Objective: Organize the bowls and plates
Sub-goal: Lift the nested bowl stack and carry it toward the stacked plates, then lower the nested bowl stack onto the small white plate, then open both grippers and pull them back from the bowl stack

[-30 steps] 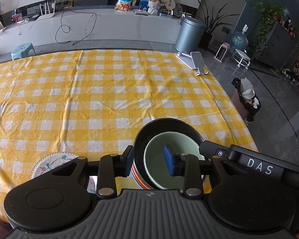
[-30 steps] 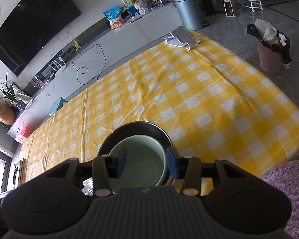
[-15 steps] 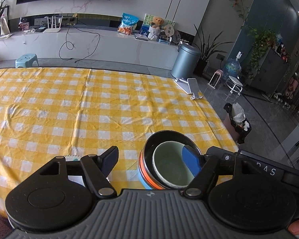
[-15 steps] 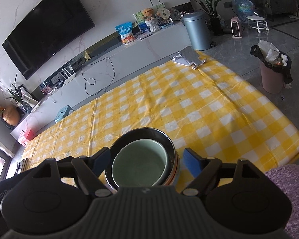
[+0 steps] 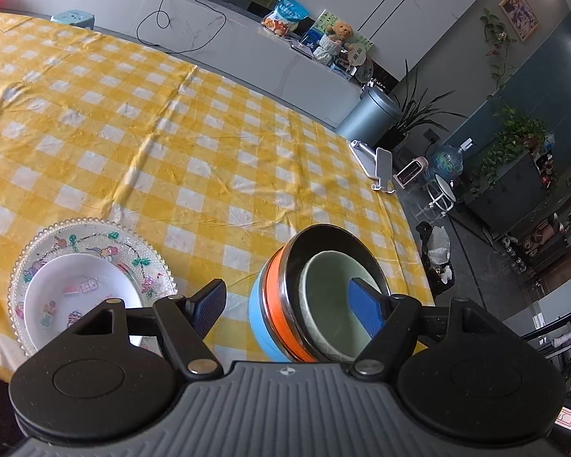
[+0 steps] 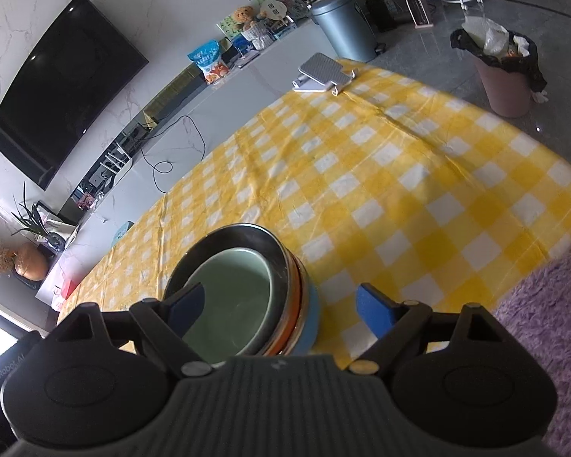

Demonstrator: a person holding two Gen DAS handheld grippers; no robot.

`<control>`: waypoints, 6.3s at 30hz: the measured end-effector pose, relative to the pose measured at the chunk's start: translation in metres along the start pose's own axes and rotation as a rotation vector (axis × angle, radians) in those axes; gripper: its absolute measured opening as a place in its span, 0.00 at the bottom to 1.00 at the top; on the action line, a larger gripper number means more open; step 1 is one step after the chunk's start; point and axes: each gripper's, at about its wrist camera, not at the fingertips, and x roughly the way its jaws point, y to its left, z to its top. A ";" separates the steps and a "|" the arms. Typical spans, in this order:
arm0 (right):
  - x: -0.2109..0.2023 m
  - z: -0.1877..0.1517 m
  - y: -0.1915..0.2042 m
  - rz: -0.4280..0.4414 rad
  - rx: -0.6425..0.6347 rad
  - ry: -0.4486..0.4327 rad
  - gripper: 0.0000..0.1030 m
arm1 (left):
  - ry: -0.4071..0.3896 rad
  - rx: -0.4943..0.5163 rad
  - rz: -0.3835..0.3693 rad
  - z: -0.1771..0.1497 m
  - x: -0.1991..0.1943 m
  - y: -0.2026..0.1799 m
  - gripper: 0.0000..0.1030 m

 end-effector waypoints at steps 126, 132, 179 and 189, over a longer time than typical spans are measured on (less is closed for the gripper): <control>0.109 -0.060 0.136 0.104 -0.091 0.395 0.40 | 0.136 -0.253 0.177 0.040 -0.032 0.130 0.49; 0.111 -0.060 0.133 0.098 -0.058 0.462 0.38 | 0.118 -0.231 0.206 0.043 -0.041 0.124 0.49; -0.083 -0.061 0.160 0.207 -0.476 -0.078 0.79 | -0.362 0.309 0.269 -0.006 -0.180 0.009 0.67; -0.135 -0.109 0.152 0.190 -0.709 -0.190 0.91 | -0.511 0.487 0.429 -0.062 -0.206 -0.010 0.88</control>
